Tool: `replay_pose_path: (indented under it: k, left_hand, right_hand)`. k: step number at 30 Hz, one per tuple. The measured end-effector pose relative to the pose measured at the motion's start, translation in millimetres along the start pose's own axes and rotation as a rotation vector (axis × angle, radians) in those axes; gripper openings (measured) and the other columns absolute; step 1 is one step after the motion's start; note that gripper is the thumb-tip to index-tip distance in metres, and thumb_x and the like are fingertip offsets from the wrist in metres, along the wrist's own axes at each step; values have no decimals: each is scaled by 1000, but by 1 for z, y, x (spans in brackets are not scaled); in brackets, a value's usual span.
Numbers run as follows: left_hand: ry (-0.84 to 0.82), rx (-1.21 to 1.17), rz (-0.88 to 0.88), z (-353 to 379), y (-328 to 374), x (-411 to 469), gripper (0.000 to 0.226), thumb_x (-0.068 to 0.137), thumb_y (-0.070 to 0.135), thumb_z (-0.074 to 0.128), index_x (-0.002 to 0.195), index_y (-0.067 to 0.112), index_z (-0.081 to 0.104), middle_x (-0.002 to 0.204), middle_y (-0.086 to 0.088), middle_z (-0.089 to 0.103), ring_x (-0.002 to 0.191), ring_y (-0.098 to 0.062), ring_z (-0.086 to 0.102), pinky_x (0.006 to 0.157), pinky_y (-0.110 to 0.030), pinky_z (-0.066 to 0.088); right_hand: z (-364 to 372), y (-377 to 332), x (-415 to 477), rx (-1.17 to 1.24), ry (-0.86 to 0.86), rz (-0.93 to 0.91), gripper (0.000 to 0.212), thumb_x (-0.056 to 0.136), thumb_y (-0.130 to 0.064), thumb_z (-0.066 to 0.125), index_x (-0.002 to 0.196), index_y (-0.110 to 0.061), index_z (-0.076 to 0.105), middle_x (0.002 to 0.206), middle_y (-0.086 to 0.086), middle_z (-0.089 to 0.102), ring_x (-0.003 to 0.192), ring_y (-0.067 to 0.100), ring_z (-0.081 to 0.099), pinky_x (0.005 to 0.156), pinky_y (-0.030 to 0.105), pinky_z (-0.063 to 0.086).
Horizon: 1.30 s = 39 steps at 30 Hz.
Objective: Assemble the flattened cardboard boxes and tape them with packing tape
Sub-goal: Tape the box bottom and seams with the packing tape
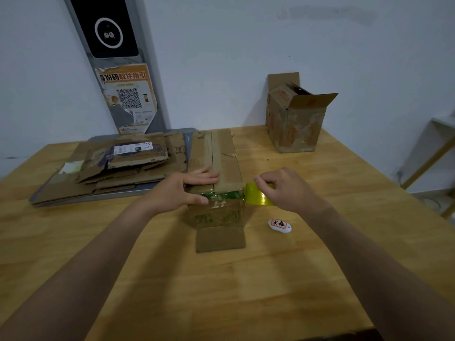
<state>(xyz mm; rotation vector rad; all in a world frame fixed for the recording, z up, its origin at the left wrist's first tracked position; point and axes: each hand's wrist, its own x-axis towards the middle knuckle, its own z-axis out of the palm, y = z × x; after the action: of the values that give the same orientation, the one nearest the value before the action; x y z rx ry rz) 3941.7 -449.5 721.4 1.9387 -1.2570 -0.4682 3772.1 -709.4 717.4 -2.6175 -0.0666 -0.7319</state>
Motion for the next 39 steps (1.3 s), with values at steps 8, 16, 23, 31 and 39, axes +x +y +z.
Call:
replay_pose_path:
  k: [8, 16, 23, 31, 39]
  left_hand:
    - [-127, 23, -62, -31, -2, -12, 70, 77, 9, 86, 131, 47, 64, 151, 30, 45, 146, 11, 27, 127, -44, 20]
    - [-110, 114, -20, -28, 1, -12, 66, 82, 9, 83, 135, 43, 62, 150, 25, 49, 147, 8, 28, 128, -44, 21]
    - [117, 487, 38, 10, 29, -23, 54, 97, 36, 66, 143, 57, 46, 137, 24, 45, 132, -3, 40, 116, -49, 34]
    - [314, 521, 21, 37, 12, -20, 51, 107, 54, 23, 154, 43, 39, 157, 32, 32, 145, 12, 22, 123, -41, 12]
    - [375, 496, 36, 38, 6, -16, 48, 103, 59, 25, 146, 49, 47, 143, 48, 34, 136, 26, 21, 111, -28, 14]
  right_hand:
    - [3, 6, 2, 19, -18, -10, 51, 104, -24, 52, 55, -18, 41, 45, -4, 30, 43, 16, 34, 49, 31, 21]
    - [2, 2, 3, -27, -31, -9, 50, 105, -22, 53, 57, -12, 43, 47, 2, 35, 43, 16, 29, 50, 40, 26]
    - [5, -27, 5, -148, -59, 17, 54, 106, -34, 50, 55, -28, 31, 48, -4, 35, 50, 17, 34, 54, 40, 32]
    - [25, -46, -9, 565, -301, 171, 28, 96, -35, 69, 85, -10, 65, 76, 11, 69, 59, 26, 67, 51, 42, 57]
    - [13, -39, -11, 163, 25, -172, 29, 94, -27, 65, 69, -12, 64, 52, -15, 38, 48, 11, 36, 56, 13, 25]
